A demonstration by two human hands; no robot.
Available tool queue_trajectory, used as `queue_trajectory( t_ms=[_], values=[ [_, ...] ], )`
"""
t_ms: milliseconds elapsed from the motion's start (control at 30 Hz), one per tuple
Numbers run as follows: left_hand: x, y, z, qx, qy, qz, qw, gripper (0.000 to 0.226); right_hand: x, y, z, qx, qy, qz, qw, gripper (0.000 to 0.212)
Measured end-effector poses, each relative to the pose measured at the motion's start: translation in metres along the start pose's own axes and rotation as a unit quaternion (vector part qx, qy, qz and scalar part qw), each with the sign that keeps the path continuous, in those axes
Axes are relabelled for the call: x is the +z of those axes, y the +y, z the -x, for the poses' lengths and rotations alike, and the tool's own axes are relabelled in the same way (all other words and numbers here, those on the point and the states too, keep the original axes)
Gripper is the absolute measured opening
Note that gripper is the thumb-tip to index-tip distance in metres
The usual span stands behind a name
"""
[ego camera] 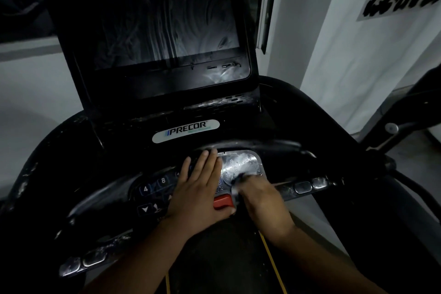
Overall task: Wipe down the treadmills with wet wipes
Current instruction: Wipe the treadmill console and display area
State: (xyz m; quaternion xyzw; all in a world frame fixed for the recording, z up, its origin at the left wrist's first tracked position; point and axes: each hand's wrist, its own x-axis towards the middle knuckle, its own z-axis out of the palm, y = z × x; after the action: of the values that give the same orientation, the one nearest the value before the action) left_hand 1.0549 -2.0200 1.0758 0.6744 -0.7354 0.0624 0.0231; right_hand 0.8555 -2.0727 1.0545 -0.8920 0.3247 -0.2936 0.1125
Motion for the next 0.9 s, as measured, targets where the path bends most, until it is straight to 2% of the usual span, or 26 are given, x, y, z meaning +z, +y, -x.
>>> queue_trajectory(
  t_ms=[33,100,200,233,300,400,433,567,667,733,833,900],
  values=[
    [0.001,0.0,0.001,0.002,0.001,-0.001,1.0,0.12,-0.004,0.004,0.012,-0.016,-0.024,0.001,1.0,0.028],
    [0.002,-0.001,0.001,0.003,0.004,-0.006,1.0,0.121,-0.015,0.016,0.02,0.02,-0.033,-0.021,0.999,0.027],
    [0.001,0.007,-0.004,0.006,-0.003,-0.018,1.0,0.121,-0.02,0.03,-0.015,0.159,0.054,-0.039,0.985,0.02],
    [0.002,0.01,-0.006,0.007,-0.002,-0.018,1.0,0.12,-0.018,0.028,-0.025,0.167,0.079,-0.02,0.983,0.022],
    [0.002,0.016,-0.011,0.009,0.005,-0.011,1.0,0.119,-0.015,0.018,-0.023,0.138,0.083,-0.001,0.987,0.031],
    [0.005,0.02,-0.013,0.014,0.016,-0.007,1.0,0.117,-0.018,0.018,0.016,0.066,0.027,0.008,0.997,0.022],
    [0.006,0.02,-0.014,0.013,0.017,-0.008,1.0,0.117,-0.021,0.023,0.015,0.066,0.029,0.014,0.997,0.027],
    [0.006,0.022,-0.014,0.014,0.01,-0.012,1.0,0.117,-0.021,0.027,-0.038,0.147,0.128,0.015,0.981,0.021],
    [0.005,0.021,-0.014,0.018,0.014,-0.008,1.0,0.115,-0.014,0.023,-0.022,0.102,0.105,0.023,0.989,0.014],
    [0.006,0.019,-0.013,0.018,0.016,-0.009,1.0,0.116,-0.015,0.024,0.004,0.093,0.09,0.004,0.992,0.018],
    [0.006,0.019,-0.014,0.016,0.013,-0.01,1.0,0.117,-0.019,0.038,-0.017,0.178,0.124,-0.057,0.975,0.021],
    [0.005,0.02,-0.014,0.016,0.011,-0.006,1.0,0.116,-0.018,0.037,-0.038,0.19,0.127,-0.072,0.971,0.015]
  ],
)
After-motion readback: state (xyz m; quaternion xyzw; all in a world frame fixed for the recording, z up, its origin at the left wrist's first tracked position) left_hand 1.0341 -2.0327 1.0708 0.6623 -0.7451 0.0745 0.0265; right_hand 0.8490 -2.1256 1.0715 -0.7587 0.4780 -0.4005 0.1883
